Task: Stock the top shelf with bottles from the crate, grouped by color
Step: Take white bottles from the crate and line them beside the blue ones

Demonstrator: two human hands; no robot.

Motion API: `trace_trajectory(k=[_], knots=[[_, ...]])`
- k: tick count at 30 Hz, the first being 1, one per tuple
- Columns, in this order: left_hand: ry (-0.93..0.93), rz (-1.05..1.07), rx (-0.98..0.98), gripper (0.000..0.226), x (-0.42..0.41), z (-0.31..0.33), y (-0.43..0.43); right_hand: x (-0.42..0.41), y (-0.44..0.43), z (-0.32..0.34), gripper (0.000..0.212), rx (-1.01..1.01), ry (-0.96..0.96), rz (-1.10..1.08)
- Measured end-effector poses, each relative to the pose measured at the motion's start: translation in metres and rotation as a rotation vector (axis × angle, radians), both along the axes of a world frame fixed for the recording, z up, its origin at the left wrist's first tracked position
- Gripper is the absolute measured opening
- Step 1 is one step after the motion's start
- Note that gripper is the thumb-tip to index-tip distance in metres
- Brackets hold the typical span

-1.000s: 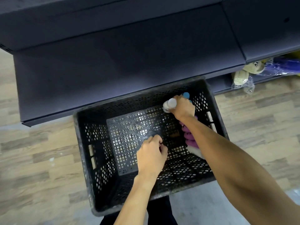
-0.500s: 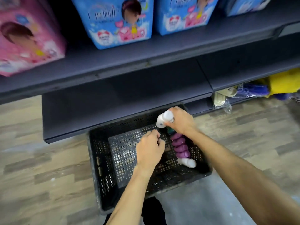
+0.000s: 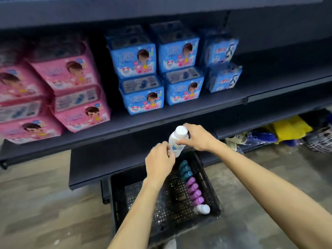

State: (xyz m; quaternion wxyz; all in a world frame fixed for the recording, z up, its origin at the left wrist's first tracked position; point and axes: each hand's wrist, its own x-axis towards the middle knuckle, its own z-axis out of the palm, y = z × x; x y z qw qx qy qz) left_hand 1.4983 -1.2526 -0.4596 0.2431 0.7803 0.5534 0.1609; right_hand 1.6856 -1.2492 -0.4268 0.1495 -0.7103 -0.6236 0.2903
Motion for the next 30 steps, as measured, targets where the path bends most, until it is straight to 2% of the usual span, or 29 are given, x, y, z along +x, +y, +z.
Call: trace_trajectory(k=[6, 11, 21, 30], knots=[[-0.019, -0.016, 0.061, 0.015, -0.009, 0.066, 0.012, -0.001, -0.008, 0.078, 0.043, 0.181, 0.144, -0.057], [-0.054, -0.063, 0.19, 0.028, -0.024, 0.13, 0.026, -0.008, -0.009, 0.152, 0.04, 0.336, 0.13, 0.021], [-0.119, -0.042, 0.549, 0.016, -0.053, 0.286, 0.045, -0.032, -0.002, 0.295, 0.044, 0.583, 0.145, 0.129], [-0.114, -0.006, 0.67, 0.022, -0.084, 0.379, 0.061, -0.067, 0.023, 0.395, 0.039, 0.741, 0.158, 0.214]])
